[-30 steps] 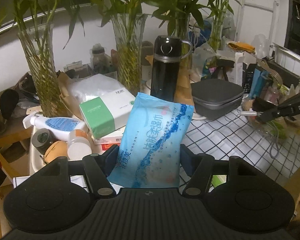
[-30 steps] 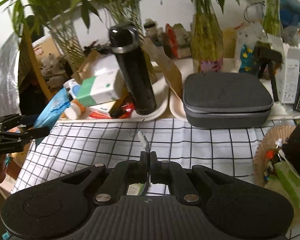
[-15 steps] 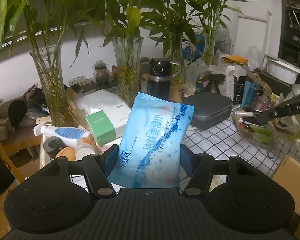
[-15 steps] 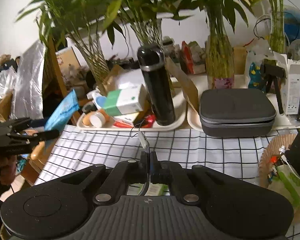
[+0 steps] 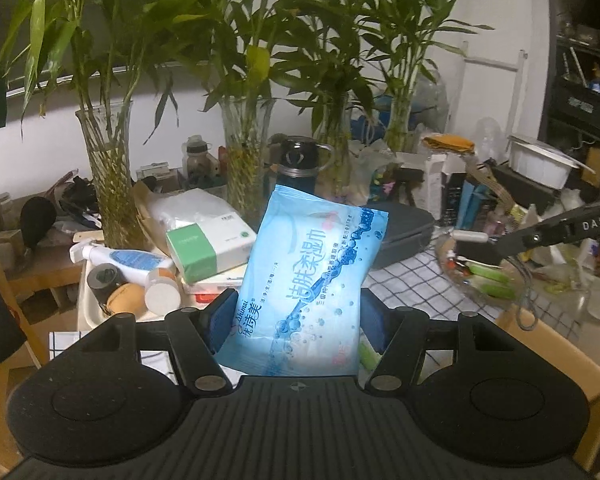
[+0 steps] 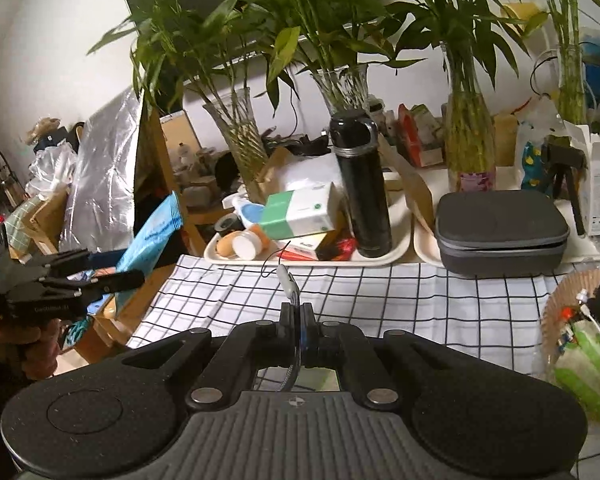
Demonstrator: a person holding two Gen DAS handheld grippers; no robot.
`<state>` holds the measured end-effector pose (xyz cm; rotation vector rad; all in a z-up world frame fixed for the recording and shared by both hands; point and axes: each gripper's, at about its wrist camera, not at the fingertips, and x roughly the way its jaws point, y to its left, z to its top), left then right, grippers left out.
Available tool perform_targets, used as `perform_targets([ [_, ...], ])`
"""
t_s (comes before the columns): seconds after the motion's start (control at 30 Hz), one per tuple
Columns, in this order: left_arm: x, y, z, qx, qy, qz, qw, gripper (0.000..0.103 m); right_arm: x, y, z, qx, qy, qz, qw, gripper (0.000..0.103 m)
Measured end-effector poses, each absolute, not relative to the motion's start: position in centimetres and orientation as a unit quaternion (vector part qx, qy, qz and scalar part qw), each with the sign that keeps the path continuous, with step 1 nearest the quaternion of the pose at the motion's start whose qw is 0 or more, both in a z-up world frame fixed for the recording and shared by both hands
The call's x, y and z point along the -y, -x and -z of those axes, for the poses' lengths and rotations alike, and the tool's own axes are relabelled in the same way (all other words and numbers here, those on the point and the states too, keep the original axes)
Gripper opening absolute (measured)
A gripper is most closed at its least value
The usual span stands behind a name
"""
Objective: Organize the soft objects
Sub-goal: 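Carry the blue packet into the cardboard box and open the left gripper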
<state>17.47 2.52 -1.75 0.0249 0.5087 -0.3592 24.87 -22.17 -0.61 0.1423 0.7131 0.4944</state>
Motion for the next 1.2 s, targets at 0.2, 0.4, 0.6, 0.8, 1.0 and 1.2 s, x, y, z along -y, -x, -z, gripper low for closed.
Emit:
perform_targets([
  [0.2, -1.9, -15.1, 1.3, -0.242, -0.012, 0.198, 0.950, 0.063, 21.6, -23.0, 0.5, -0.345, -0.067, -0.251, 0.902, 0.005],
  [0.4, -0.4, -12.9, 1.1, -0.240, -0.027, 0.228, 0.943, 0.063, 21.5, -21.2, 0.4, -0.344, -0.059, -0.262, 0.900, 0.005],
  [0.6, 0.5, -11.3, 1.0, -0.235, -0.030, 0.243, 0.941, 0.063, 21.6, -19.9, 0.5, -0.353, -0.059, -0.276, 0.892, 0.005],
  [0.8, 0.7, -10.6, 0.9, -0.231, -0.027, 0.245, 0.941, 0.063, 20.9, -18.6, 0.9, -0.361, -0.032, -0.296, 0.884, 0.005],
  [1.0, 0.8, -10.5, 0.9, -0.233, -0.023, 0.252, 0.939, 0.063, 20.5, -17.8, 1.7, -0.381, -0.009, -0.307, 0.872, 0.005],
  [1.2, 1.4, -10.5, 1.0, -0.237, -0.030, 0.261, 0.935, 0.063, 20.1, -17.9, 2.3, -0.400, 0.019, -0.293, 0.868, 0.025],
])
